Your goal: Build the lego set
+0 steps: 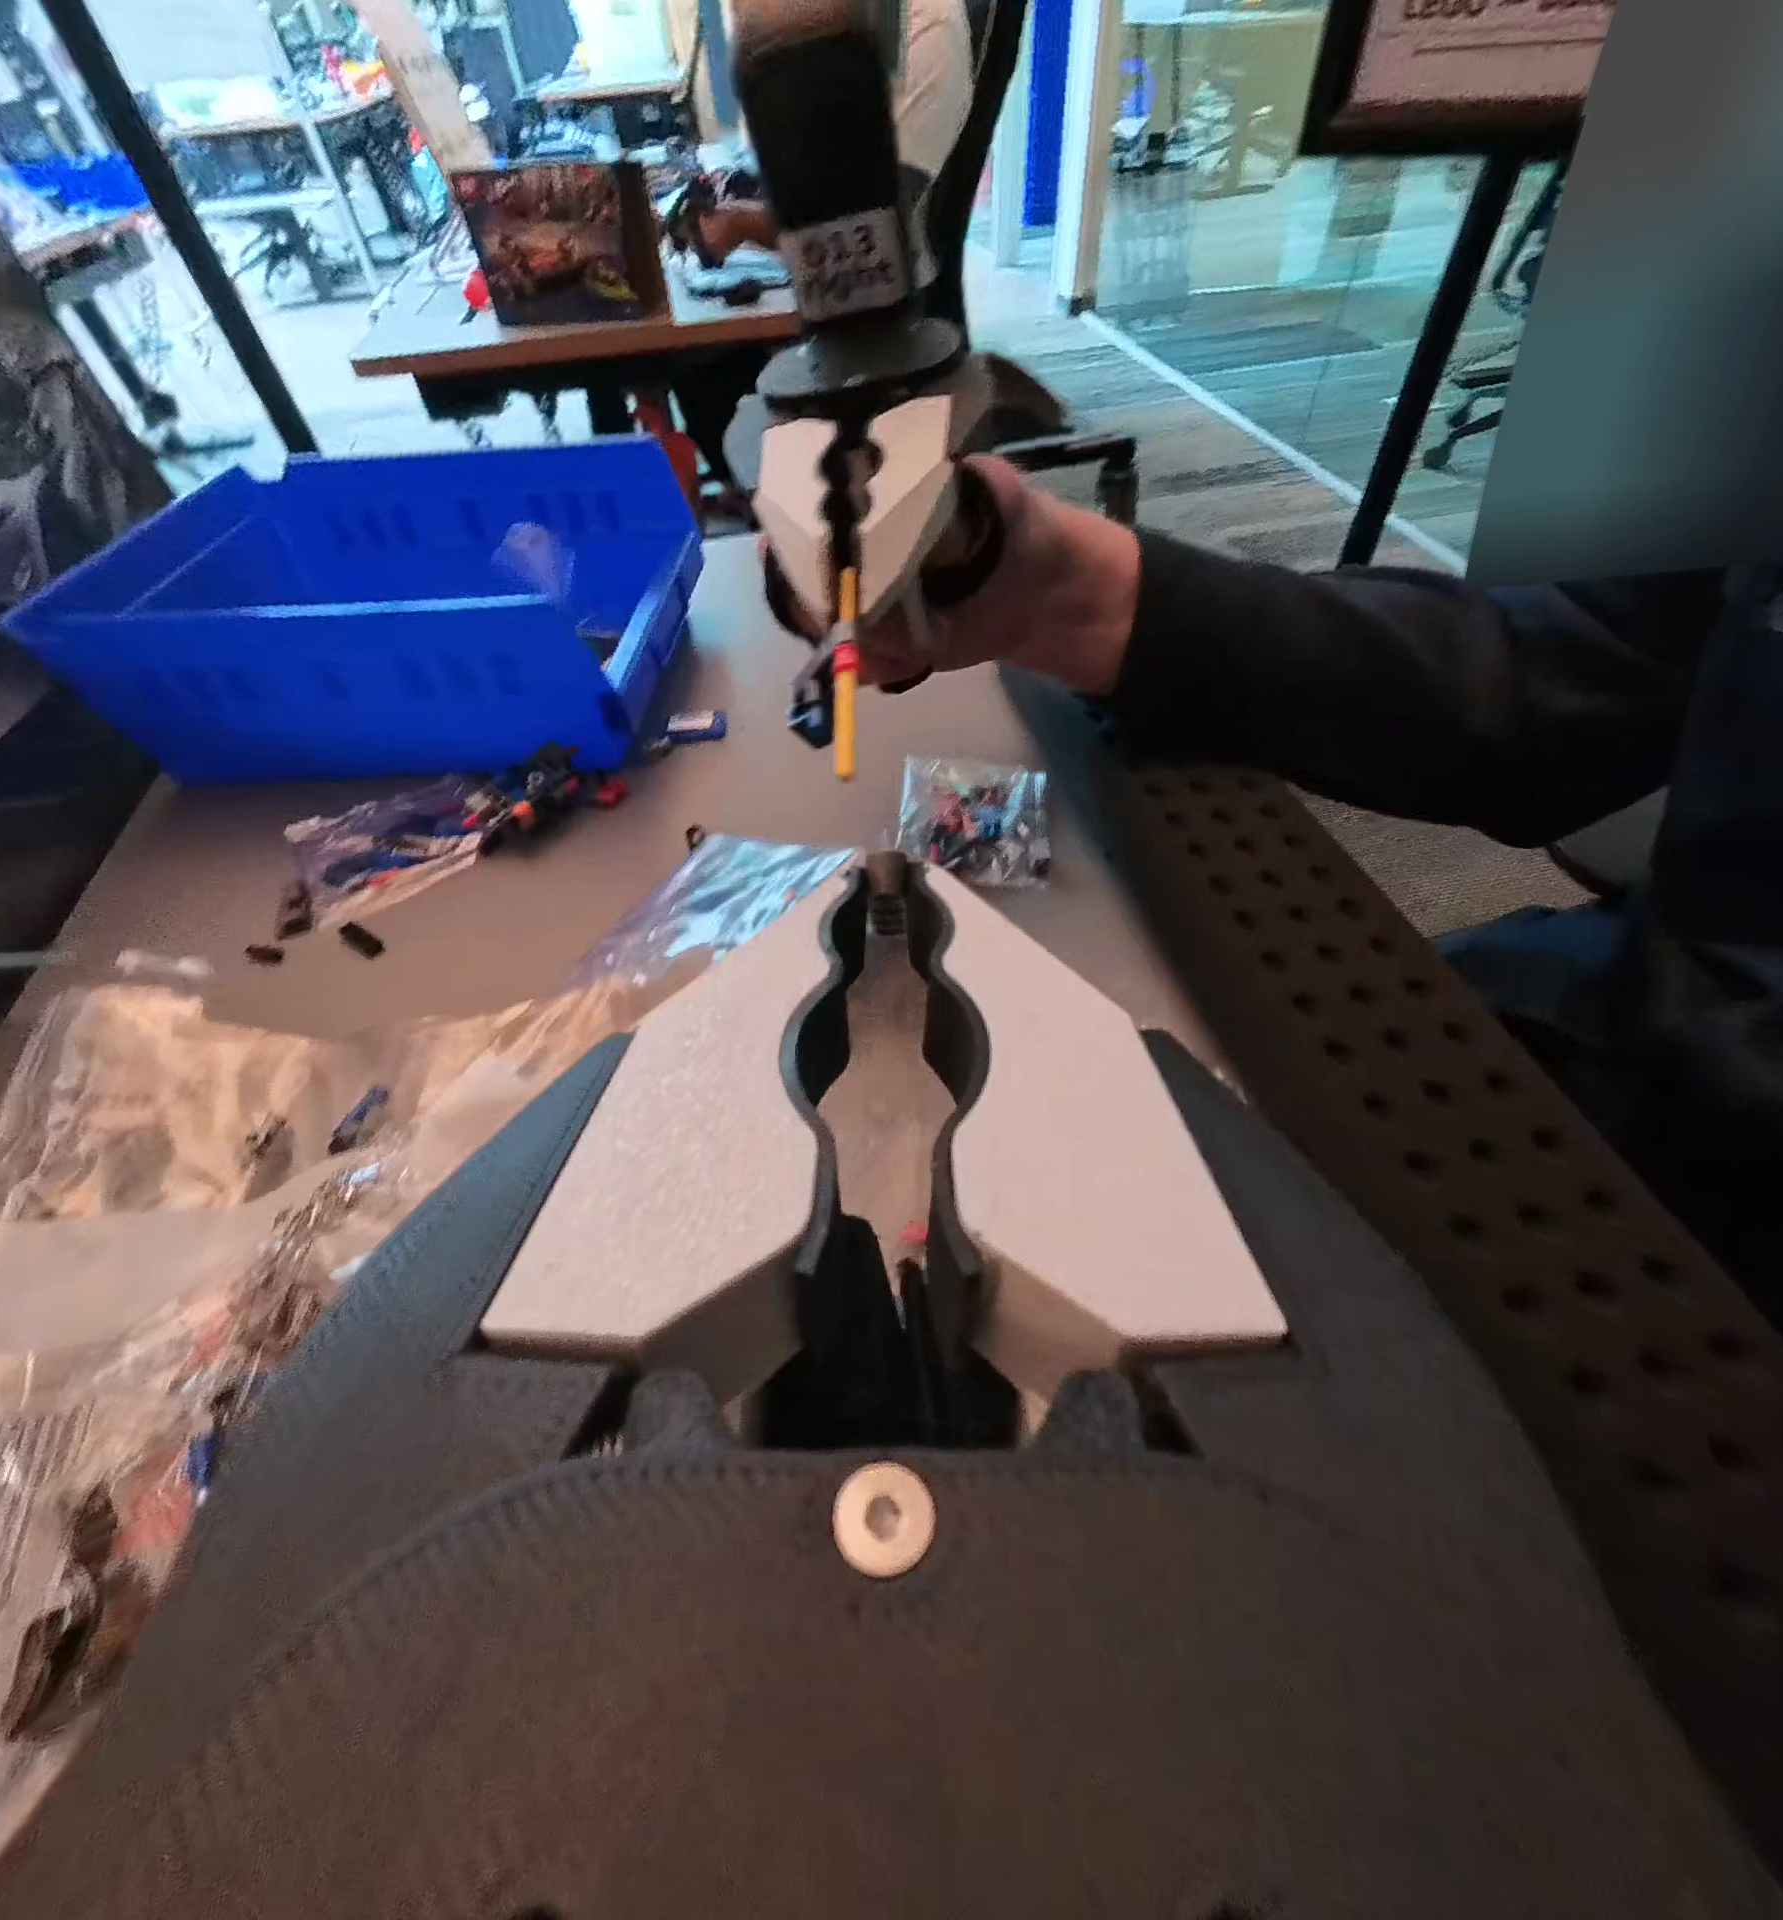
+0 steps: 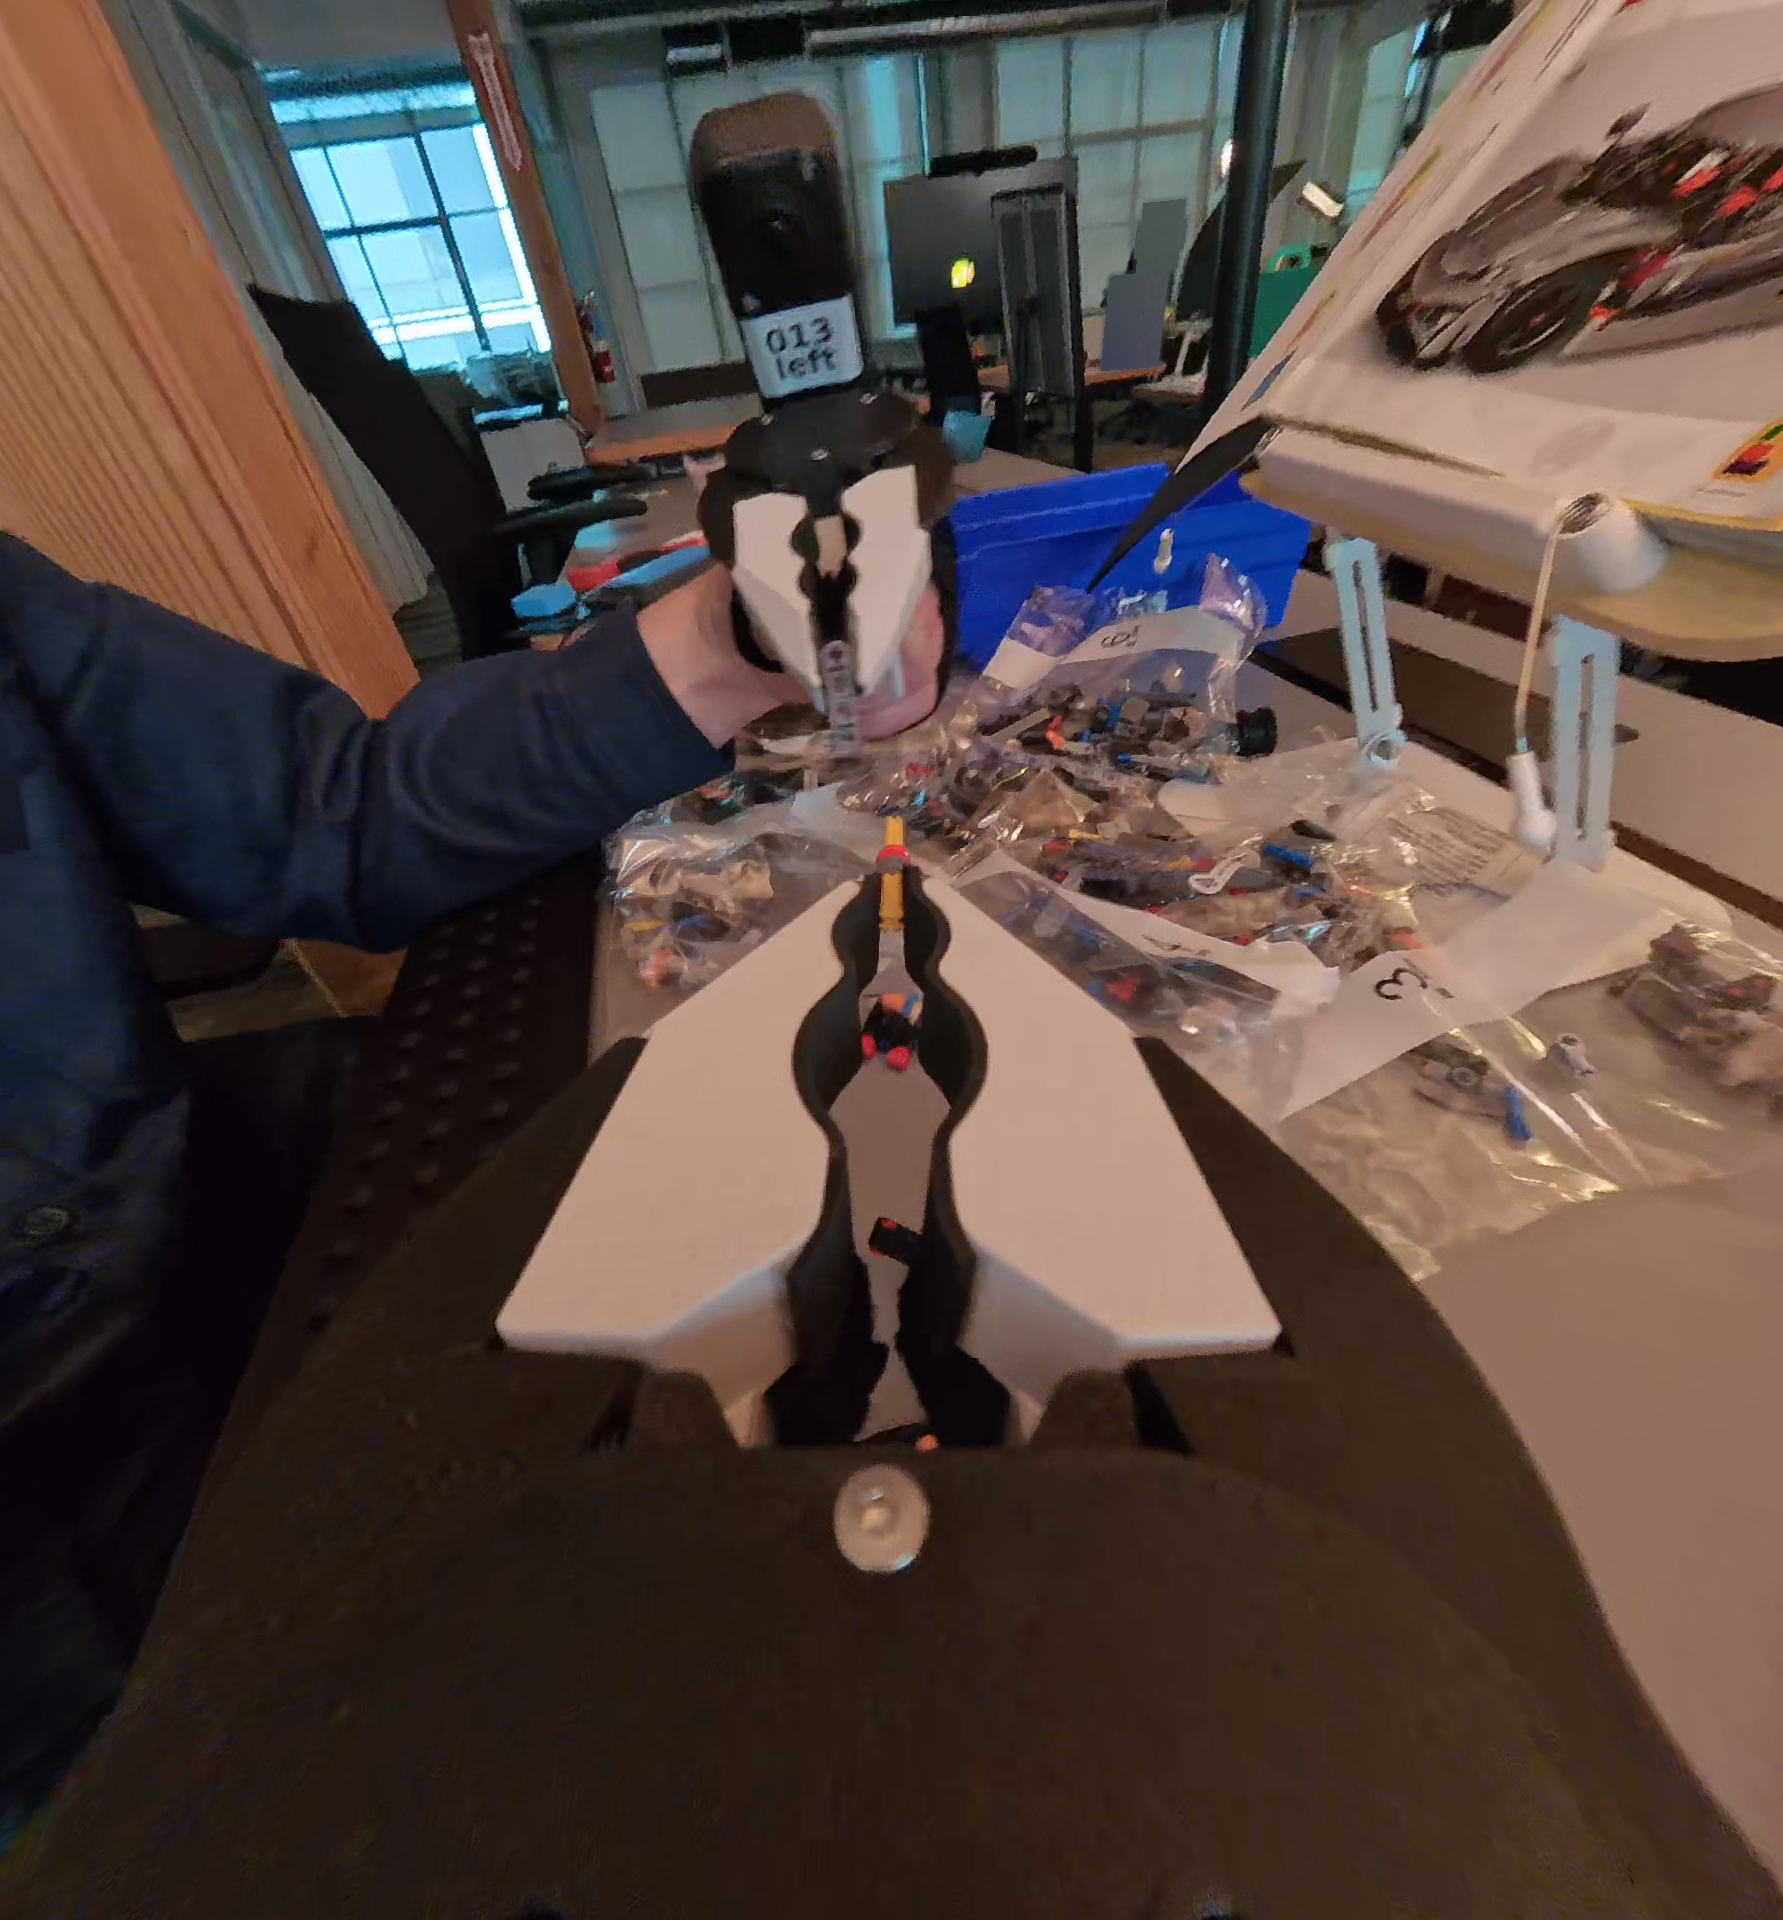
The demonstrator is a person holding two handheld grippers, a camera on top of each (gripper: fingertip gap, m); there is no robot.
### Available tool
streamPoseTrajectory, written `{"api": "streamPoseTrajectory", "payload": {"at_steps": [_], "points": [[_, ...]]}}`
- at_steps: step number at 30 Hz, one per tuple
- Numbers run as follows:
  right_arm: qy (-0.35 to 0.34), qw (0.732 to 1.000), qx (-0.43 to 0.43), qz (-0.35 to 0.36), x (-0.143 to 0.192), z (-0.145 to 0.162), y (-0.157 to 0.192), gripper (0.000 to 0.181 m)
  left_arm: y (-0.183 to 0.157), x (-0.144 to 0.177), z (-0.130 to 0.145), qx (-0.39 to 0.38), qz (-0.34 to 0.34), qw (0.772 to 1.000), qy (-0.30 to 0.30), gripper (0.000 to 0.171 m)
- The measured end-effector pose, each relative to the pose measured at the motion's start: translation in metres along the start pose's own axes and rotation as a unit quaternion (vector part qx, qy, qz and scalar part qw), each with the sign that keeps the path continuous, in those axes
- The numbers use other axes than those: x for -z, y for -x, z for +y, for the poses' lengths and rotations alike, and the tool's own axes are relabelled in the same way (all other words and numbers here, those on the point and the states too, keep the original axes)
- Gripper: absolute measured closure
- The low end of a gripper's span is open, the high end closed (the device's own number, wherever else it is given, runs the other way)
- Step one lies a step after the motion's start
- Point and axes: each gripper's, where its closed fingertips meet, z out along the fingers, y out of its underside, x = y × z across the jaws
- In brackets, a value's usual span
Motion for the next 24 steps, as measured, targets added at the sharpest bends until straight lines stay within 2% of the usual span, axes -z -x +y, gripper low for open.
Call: {"api": "streamPoseTrajectory", "payload": {"at_steps": [2, 3, 5, 9, 11, 13, 16, 22, 24], "points": [[-0.018, 1.0, 0.0, -0.002, 0.007, -0.006, 0.001, 0.18, -0.01, -0.006, -0.01, -0.006, 0.022, 1.0, -0.015, 0.165], [-0.022, 1.0, -0.001, -0.001, 0.008, -0.007, 0.0, 0.18, -0.013, -0.01, -0.008, -0.003, 0.03, 1.0, -0.005, 0.165], [-0.019, 1.0, -0.003, 0.002, 0.008, -0.005, -0.002, 0.179, -0.007, -0.017, 0.014, 0.008, 0.017, 0.998, 0.053, 0.165], [0.003, 1.0, -0.009, 0.003, 0.0, 0.004, -0.004, 0.18, 0.009, -0.019, 0.065, 0.098, 0.012, 0.986, 0.133, 0.164], [0.014, 1.0, -0.009, 0.004, -0.004, 0.008, -0.005, 0.18, 0.013, -0.021, 0.083, 0.119, 0.008, 0.98, 0.162, 0.155], [0.024, 1.0, -0.011, 0.007, -0.008, 0.012, -0.006, 0.18, 0.018, -0.023, 0.083, 0.113, -0.006, 0.98, 0.164, 0.145], [0.04, 0.999, -0.002, 0.007, -0.017, 0.017, -0.005, 0.18, 0.018, -0.025, 0.068, 0.085, -0.017, 0.986, 0.145, 0.13], [0.06, 0.998, 0.014, 0.001, -0.034, 0.024, 0.0, 0.18, 0.005, -0.045, 0.032, 0.002, -0.015, 0.995, 0.1, 0.138], [0.064, 0.998, 0.017, -0.003, -0.038, 0.025, 0.003, 0.18, 0.004, -0.055, 0.027, -0.019, -0.022, 0.995, 0.097, 0.148]]}}
